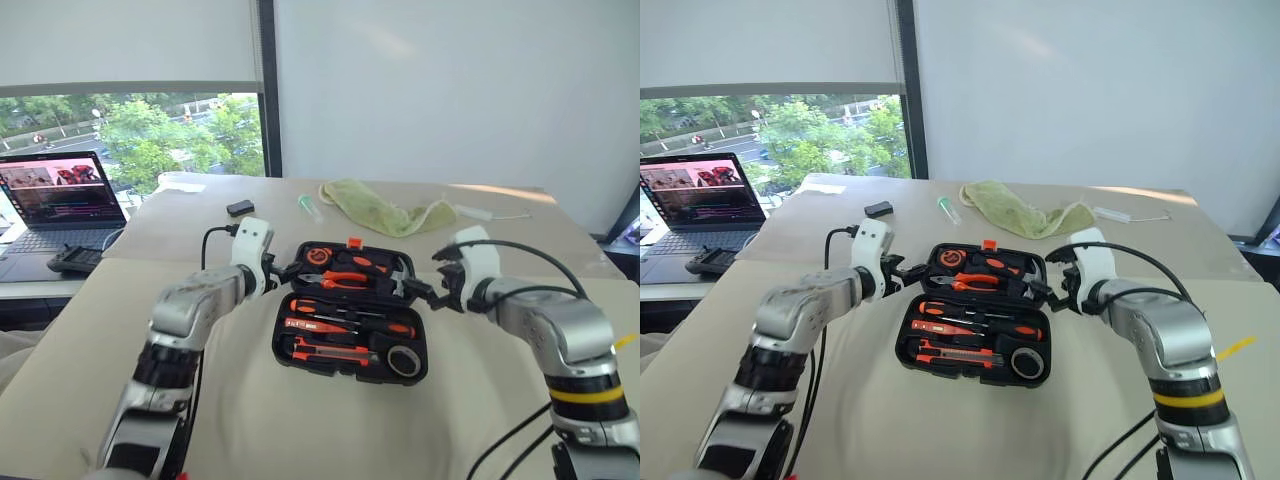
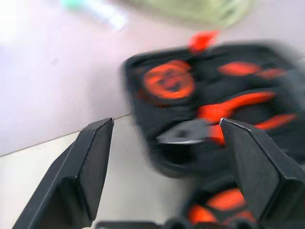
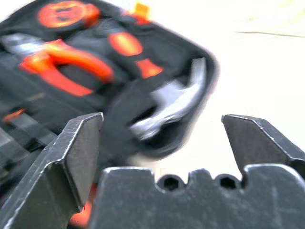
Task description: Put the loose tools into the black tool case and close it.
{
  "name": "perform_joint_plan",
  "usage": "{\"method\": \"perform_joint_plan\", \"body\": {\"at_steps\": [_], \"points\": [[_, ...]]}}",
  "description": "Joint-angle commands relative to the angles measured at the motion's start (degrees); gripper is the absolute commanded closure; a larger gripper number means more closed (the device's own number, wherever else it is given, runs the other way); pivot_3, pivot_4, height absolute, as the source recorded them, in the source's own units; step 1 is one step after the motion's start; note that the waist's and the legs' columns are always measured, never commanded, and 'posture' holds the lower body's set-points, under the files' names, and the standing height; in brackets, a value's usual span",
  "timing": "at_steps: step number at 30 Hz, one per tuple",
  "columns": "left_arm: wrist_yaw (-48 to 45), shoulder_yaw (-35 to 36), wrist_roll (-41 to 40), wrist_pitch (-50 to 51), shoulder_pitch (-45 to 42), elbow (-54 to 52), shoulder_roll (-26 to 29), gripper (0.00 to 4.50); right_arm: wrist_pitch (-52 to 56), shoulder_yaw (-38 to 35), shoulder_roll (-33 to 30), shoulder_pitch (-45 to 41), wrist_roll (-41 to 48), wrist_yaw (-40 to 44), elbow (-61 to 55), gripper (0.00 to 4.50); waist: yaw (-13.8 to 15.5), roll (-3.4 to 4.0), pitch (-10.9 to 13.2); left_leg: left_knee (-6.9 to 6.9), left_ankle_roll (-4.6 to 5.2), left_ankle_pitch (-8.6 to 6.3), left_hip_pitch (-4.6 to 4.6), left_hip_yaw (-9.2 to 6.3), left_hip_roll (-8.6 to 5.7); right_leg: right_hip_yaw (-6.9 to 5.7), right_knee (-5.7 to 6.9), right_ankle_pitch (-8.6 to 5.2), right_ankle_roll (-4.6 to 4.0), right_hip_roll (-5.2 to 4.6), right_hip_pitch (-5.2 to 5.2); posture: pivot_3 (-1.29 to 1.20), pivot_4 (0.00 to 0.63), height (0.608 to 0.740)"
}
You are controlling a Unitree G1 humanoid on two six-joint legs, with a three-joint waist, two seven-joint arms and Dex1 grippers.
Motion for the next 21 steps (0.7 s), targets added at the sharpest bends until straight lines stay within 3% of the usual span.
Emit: {"method": "perform_joint_plan", "body": {"at_steps": [1, 11, 12, 16, 21], "points": [[-1.5, -0.4, 3.0, -0.4, -7.5, 12.1, -1.4, 0.64, 5.1, 0.4, 0.2, -6.4, -2.1, -1.2, 7.2, 0.02, -0.3, 0.0, 0.0, -0.03, 0.0, 0.0, -0.04, 0.02, 0.01, 0.02, 0.01, -0.01, 0.02, -0.02, -0.05, 0.0, 0.15, 0.74], [-9.8, -1.7, 9.1, -6.3, -21.1, 39.6, -3.7, 0.64, 3.9, 5.5, 0.4, -15.7, -4.6, 6.2, 24.9, 0.02, -0.7, 0.0, 0.0, 0.02, -0.03, 0.04, -0.7, 0.1, -0.07, -0.04, -0.01, 0.01, 0.08, -0.05, -0.71, 0.0, 0.15, 0.74], [-10.3, -1.7, 9.7, -7.2, -21.7, 41.1, -4.0, 0.64, 3.5, 5.6, 0.7, -16.2, -4.7, 6.8, 26.1, 0.27, -0.7, 0.0, 0.0, 0.02, -0.02, 0.04, -0.69, 0.1, -0.1, -0.04, 0.0, 0.01, 0.09, -0.07, -0.69, 0.0, 0.15, 0.74], [-13.1, -1.1, 10.6, -7.8, -23.7, 46.3, -5.4, 1.74, 1.7, 8.3, 1.7, -17.6, -6.7, 9.2, 30.5, 1.4, -0.9, 0.0, 0.0, 0.03, -0.02, 0.03, -0.68, 0.1, -0.07, -0.01, 0.03, 0.02, 0.1, -0.07, -0.69, 0.0, 0.15, 0.74], [-14.6, 1.1, 10.7, -7.3, -24.5, 49.5, -6.6, 3.55, -0.7, 10.3, 2.6, -18.0, -8.5, 11.6, 33.4, 3.13, -1.2, 0.01, 0.0, 0.11, -0.02, 0.03, -0.61, 0.1, -0.05, 0.01, 0.13, 0.03, 0.11, -0.06, -0.64, 0.0, 0.15, 0.74]]}}
